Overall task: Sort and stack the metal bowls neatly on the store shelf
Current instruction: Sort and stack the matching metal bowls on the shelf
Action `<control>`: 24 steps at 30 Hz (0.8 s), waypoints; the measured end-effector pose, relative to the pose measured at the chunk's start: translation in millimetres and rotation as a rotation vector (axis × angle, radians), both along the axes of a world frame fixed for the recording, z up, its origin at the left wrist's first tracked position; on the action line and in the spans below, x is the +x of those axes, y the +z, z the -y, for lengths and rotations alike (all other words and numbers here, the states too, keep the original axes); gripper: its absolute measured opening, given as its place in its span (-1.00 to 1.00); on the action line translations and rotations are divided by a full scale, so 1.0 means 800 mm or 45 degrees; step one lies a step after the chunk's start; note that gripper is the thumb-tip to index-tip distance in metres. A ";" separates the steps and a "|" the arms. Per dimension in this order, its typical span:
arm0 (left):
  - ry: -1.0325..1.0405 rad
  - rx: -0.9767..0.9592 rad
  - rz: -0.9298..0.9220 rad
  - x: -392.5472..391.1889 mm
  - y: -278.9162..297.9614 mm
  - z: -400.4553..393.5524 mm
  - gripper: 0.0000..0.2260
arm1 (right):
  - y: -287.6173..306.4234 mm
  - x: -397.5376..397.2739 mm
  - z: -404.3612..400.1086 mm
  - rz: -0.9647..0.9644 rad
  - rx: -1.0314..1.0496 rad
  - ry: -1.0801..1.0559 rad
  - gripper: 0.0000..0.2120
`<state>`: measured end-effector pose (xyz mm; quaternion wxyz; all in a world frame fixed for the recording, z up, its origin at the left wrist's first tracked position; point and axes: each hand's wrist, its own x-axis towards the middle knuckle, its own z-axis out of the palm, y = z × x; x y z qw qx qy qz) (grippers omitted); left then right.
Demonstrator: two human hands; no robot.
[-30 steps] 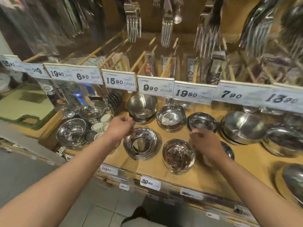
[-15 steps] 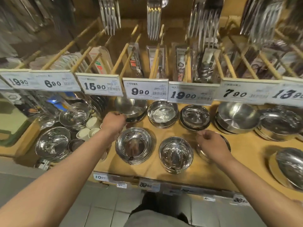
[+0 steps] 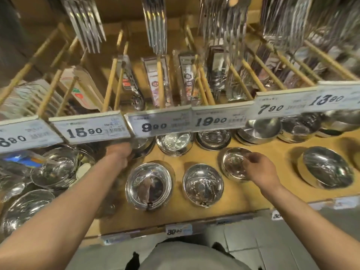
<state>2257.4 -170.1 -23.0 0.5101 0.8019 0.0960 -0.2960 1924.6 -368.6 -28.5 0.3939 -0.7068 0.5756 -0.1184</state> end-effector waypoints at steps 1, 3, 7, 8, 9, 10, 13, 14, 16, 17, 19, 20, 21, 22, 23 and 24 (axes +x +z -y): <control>0.047 -0.043 -0.035 -0.001 0.000 0.004 -0.85 | -0.001 -0.007 0.003 -0.042 -0.039 -0.063 -0.75; 0.063 -0.112 -0.099 0.000 -0.005 0.012 -0.76 | -0.005 -0.022 0.006 -0.111 -0.065 -0.162 -0.60; 0.013 -0.132 -0.204 0.001 -0.004 0.016 -0.85 | -0.018 -0.035 0.008 -0.187 0.139 -0.216 -0.42; 0.007 -0.132 -0.228 0.001 -0.002 0.016 -0.88 | -0.023 -0.035 0.005 -0.167 0.211 -0.229 -0.43; 0.015 -0.130 -0.243 0.003 -0.001 0.015 -0.81 | -0.027 -0.034 0.003 -0.126 0.267 -0.252 -0.48; 0.009 -0.109 -0.246 0.003 0.001 0.014 -0.75 | -0.033 -0.033 0.002 -0.079 0.303 -0.274 -0.59; -0.027 -0.019 -0.217 0.000 0.008 0.005 -0.74 | -0.045 -0.031 0.005 -0.002 0.353 -0.308 -0.76; -0.013 -0.011 -0.227 -0.003 0.012 0.001 -0.75 | -0.047 -0.031 0.006 0.002 0.356 -0.309 -0.76; -0.006 -0.003 -0.246 -0.010 0.018 -0.006 -0.79 | -0.051 -0.033 0.012 0.033 0.370 -0.302 -0.77; -0.017 -0.005 -0.232 -0.012 0.020 -0.009 -0.82 | -0.052 -0.035 0.015 0.052 0.385 -0.290 -0.78; -0.035 -0.032 -0.199 -0.019 0.027 -0.010 -0.86 | -0.051 -0.042 0.021 0.079 0.399 -0.268 -0.80; -0.029 -0.041 -0.186 -0.022 0.030 -0.010 -0.81 | -0.050 -0.046 0.024 0.085 0.389 -0.250 -0.83; -0.018 -0.039 -0.160 -0.026 0.032 -0.010 -0.77 | -0.048 -0.051 0.027 0.092 0.373 -0.229 -0.87; -0.015 -0.034 -0.135 -0.031 0.035 -0.010 -0.75 | -0.045 -0.057 0.030 0.106 0.365 -0.221 -0.88; -0.021 -0.023 -0.117 -0.037 0.037 -0.008 -0.74 | -0.041 -0.064 0.033 0.131 0.364 -0.221 -0.87; -0.030 -0.017 -0.107 -0.045 0.041 -0.007 -0.74 | -0.036 -0.071 0.037 0.152 0.370 -0.217 -0.86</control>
